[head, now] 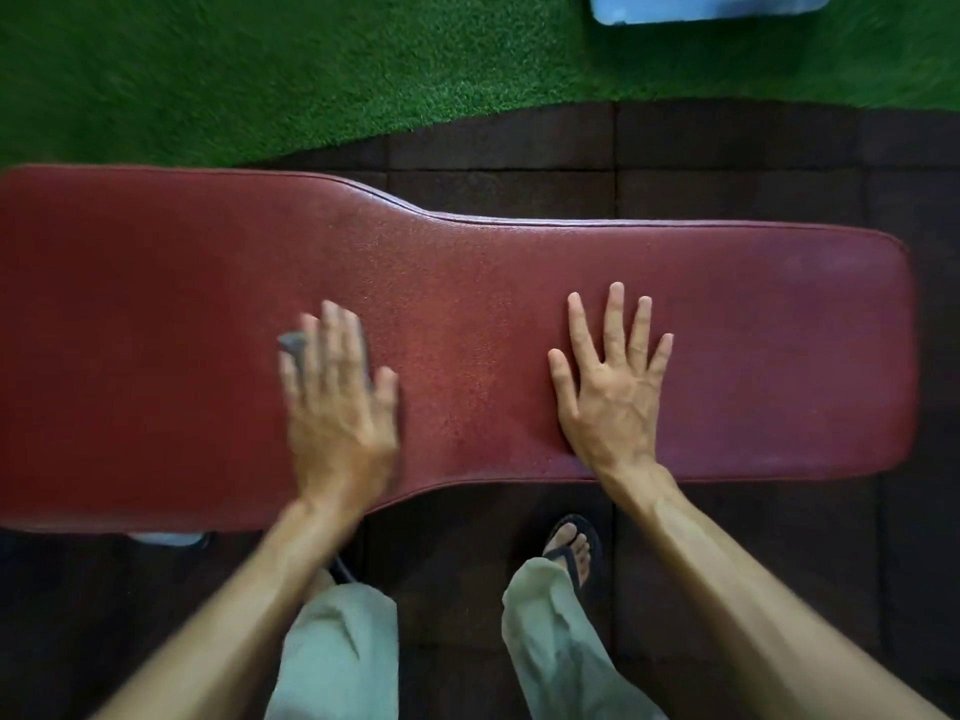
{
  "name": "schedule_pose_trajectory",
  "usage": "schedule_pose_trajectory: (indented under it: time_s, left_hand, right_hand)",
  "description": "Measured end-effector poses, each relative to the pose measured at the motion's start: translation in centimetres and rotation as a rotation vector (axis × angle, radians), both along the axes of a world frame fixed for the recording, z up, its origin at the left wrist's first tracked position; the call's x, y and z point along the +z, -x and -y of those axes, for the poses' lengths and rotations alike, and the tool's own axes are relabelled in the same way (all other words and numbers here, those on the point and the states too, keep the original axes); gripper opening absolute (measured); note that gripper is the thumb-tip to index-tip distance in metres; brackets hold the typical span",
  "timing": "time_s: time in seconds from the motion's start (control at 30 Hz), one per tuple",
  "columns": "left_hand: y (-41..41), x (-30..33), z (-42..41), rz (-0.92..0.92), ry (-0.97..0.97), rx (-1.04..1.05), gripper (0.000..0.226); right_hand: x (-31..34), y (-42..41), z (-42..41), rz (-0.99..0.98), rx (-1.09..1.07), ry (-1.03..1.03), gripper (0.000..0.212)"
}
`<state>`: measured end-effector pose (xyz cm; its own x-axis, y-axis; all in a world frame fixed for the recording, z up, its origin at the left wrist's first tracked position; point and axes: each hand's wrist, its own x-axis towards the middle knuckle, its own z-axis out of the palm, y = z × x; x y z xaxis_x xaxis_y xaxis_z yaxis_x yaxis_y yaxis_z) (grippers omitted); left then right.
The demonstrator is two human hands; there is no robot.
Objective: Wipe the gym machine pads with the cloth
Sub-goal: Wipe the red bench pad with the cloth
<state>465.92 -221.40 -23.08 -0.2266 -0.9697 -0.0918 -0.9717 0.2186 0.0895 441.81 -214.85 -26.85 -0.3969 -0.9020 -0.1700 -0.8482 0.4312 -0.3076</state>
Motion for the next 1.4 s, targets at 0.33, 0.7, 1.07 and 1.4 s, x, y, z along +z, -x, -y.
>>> schedule_pose_trajectory:
  time_s: [0.33, 0.7, 1.07, 1.4]
  left_hand:
    - [-0.9, -0.1, 14.6, 0.015, 0.05, -0.21, 0.061]
    - [-4.5, 0.3, 2.6, -0.103, -0.075, -0.445, 0.061]
    - [-19.9, 2.3, 10.5, -0.012, 0.004, -0.01, 0.065]
    - [-15.0, 1.2, 18.0, 0.016, 0.051, -0.448, 0.06]
  right_hand:
    - [0.4, -4.9, 2.3, 0.04, -0.115, -0.009, 0.058]
    - [1.1, -12.7, 5.3, 0.044, -0.109, 0.025, 0.057]
    - [2.3, -19.4, 9.3, 0.038, -0.007, 0.035, 0.058]
    - [2.4, -19.8, 9.4, 0.045, 0.023, 0.066, 0.056]
